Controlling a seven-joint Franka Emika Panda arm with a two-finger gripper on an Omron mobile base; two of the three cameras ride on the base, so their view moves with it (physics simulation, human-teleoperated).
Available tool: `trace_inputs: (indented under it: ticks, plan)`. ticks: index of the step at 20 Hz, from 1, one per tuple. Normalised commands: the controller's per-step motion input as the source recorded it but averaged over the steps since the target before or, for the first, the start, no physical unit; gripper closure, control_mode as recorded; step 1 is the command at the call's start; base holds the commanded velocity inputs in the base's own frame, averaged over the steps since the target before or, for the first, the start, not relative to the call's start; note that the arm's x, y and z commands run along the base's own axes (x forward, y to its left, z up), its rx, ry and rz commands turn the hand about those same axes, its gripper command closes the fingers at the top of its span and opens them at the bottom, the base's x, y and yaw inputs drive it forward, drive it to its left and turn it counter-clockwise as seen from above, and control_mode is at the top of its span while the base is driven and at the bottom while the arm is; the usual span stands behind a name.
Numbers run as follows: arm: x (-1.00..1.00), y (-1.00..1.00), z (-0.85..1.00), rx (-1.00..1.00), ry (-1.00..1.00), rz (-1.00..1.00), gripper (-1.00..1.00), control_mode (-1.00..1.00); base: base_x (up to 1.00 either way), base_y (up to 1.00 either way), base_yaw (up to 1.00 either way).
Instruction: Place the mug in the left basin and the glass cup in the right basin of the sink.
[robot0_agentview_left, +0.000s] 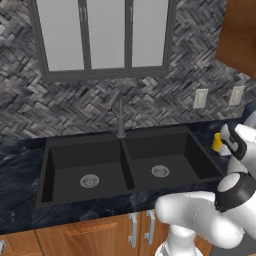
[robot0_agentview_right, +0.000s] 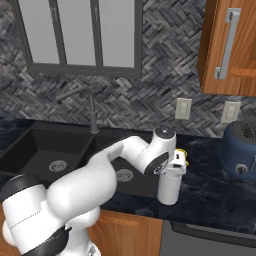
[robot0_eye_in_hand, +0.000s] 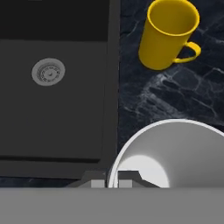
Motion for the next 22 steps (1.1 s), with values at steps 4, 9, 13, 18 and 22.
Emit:
trace_inputs:
  ticks: [4, 9, 13, 18, 22]
  plan:
    - [0.00, 0.62, 0.05, 0.09, 0.00, 0.00, 1.00, -1.00, 0.00, 0.00, 0.00]
    - [0.01, 0.74, 0.00, 0.01, 0.00, 0.00, 1.00, -1.00, 0.00, 0.00, 0.00]
    - [0.03, 0.80, 0.00, 0.00, 0.00, 0.00, 1.00, -1.00, 0.00, 0.00, 0.00]
    - [0.08, 0.77, 0.00, 0.00, 0.00, 0.00, 1.00, -1.00, 0.00, 0.00, 0.00]
    - [0.26, 0.60, 0.00, -0.02, 0.00, 0.00, 1.00, -1.00, 0.00, 0.00, 0.00]
